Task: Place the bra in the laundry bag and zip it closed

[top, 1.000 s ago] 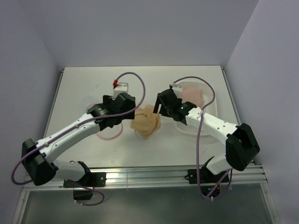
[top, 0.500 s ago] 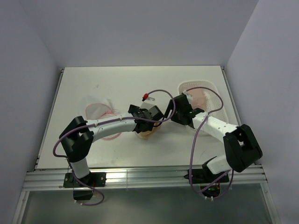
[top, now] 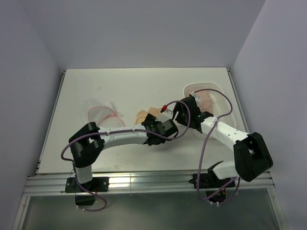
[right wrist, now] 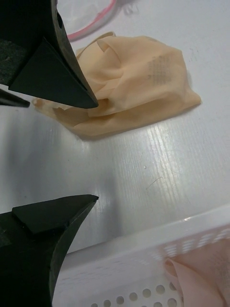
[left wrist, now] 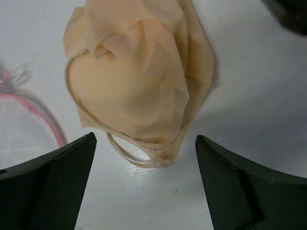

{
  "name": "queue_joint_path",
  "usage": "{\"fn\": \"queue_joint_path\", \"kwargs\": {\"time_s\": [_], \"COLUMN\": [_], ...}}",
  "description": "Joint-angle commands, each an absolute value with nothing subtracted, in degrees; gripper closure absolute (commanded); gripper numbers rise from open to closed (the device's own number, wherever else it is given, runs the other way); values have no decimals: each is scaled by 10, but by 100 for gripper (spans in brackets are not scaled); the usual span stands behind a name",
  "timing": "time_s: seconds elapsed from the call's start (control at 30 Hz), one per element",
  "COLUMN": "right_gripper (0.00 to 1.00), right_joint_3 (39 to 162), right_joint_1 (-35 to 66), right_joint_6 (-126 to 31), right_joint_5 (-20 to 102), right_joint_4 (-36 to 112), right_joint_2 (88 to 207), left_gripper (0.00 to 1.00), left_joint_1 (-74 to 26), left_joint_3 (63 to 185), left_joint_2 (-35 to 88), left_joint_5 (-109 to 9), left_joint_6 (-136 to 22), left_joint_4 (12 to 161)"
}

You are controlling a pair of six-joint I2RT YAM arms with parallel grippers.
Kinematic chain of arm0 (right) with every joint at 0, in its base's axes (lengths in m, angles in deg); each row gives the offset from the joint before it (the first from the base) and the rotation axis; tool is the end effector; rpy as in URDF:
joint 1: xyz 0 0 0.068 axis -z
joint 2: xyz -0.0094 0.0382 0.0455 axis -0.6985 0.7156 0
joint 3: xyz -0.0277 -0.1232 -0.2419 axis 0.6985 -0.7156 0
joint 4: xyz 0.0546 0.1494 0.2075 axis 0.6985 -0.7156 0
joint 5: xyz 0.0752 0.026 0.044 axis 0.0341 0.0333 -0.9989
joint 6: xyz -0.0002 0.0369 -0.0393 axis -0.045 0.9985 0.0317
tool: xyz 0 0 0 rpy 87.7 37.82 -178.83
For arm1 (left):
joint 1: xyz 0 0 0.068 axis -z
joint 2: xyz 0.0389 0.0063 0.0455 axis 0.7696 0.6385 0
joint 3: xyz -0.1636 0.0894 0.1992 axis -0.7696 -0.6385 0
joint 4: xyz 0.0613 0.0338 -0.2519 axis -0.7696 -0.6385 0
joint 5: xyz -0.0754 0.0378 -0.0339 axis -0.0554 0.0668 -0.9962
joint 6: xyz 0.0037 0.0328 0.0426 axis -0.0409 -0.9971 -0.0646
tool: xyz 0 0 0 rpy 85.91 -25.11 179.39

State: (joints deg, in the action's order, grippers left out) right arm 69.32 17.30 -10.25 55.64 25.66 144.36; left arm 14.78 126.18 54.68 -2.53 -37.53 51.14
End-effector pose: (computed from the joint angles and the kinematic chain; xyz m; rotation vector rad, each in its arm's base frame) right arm 0.2494 0.1219 0.2073 0.4179 2.3841 0.4307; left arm 0.1774 -0.3284 0.2127 0.4919 2.2760 0.1335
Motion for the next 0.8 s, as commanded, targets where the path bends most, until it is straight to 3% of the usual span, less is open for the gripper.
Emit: {"fn": "queue_joint_path", "kwargs": {"time_s": [0.0,0.53,0.63,0.77], "right_gripper": [21,25,25,25], "right_joint_3": [689,666,664,664], "right_joint_1": [174,198,200,201], "right_joint_6": [-96,-87,-86,-85], "right_joint_5": [570,560,556,553], "right_joint_4": [263,266,269,270], "right_joint_2": [1413,1376,1374,1375], "left_gripper": [9,31,41,62], "left_joint_1": [161,160,160,160], "left_joint_3": [1285,1317,1318,1311], "left_joint_2": [584,667,673,671], "left_joint_5": [7,112,128,130], "left_joint_6": [-382,-381,-379,-383], "left_joint_4": [519,541,536,543]}}
